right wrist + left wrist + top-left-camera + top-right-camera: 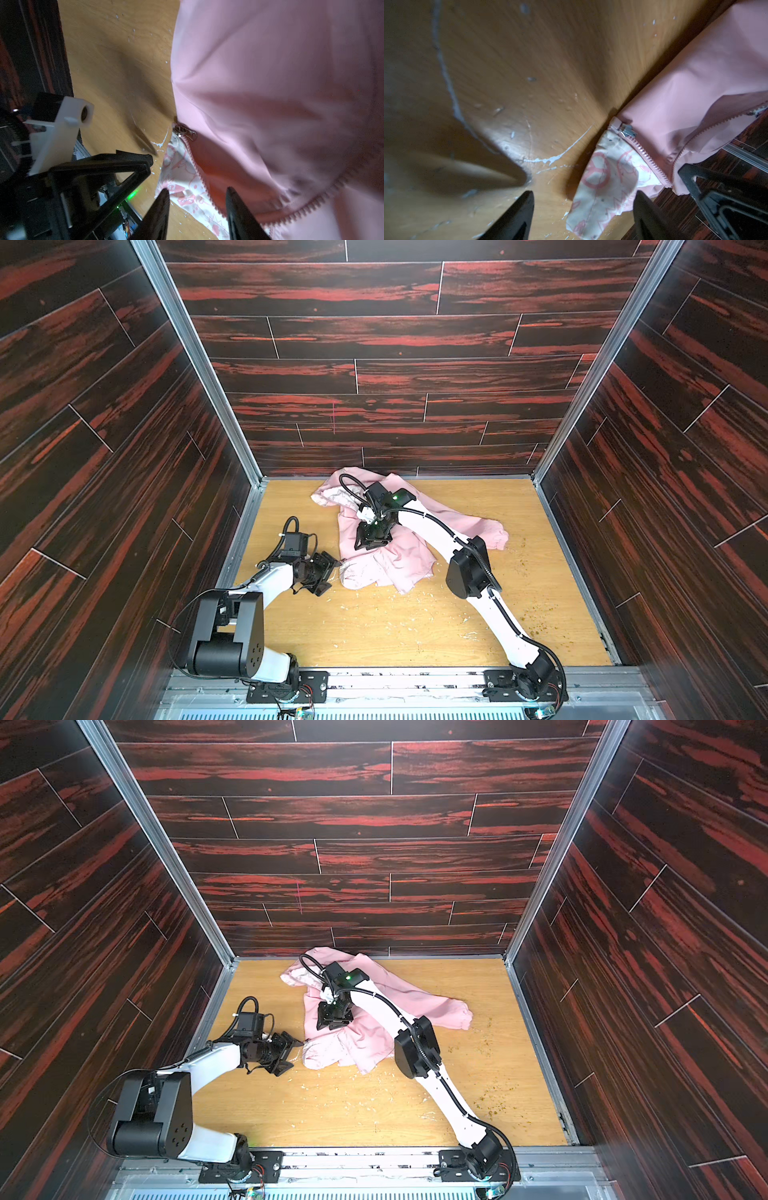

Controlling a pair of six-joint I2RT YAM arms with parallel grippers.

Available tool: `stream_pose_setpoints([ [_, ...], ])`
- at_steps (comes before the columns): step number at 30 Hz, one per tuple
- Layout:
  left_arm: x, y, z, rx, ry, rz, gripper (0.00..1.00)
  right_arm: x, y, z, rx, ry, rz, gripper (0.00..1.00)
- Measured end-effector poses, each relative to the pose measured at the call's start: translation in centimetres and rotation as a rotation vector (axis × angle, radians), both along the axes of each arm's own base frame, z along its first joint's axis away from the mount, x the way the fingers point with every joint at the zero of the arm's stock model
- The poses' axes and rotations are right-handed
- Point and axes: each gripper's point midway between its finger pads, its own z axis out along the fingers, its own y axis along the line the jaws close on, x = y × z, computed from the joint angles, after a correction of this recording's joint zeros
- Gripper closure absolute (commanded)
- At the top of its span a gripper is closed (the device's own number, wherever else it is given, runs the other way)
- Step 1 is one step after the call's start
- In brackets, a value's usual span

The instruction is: Zip up the jacket

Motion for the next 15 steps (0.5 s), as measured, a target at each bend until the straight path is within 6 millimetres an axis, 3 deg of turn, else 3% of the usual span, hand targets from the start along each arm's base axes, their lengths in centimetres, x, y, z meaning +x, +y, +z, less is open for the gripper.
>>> stream_pose_setpoints([
  [9, 1.1, -2.4, -0.7, -0.104, -0.088, -0.027, 0.38, 0.1, 0.1, -0.1, 0.004, 0.004, -0.009, 0.61],
  [15, 1.0, -2.4, -1.1, -0.119, -0.100, -0.002, 0.72, 0.0, -0.1, -0.5, -0.005, 0.018, -0.018, 0.64],
])
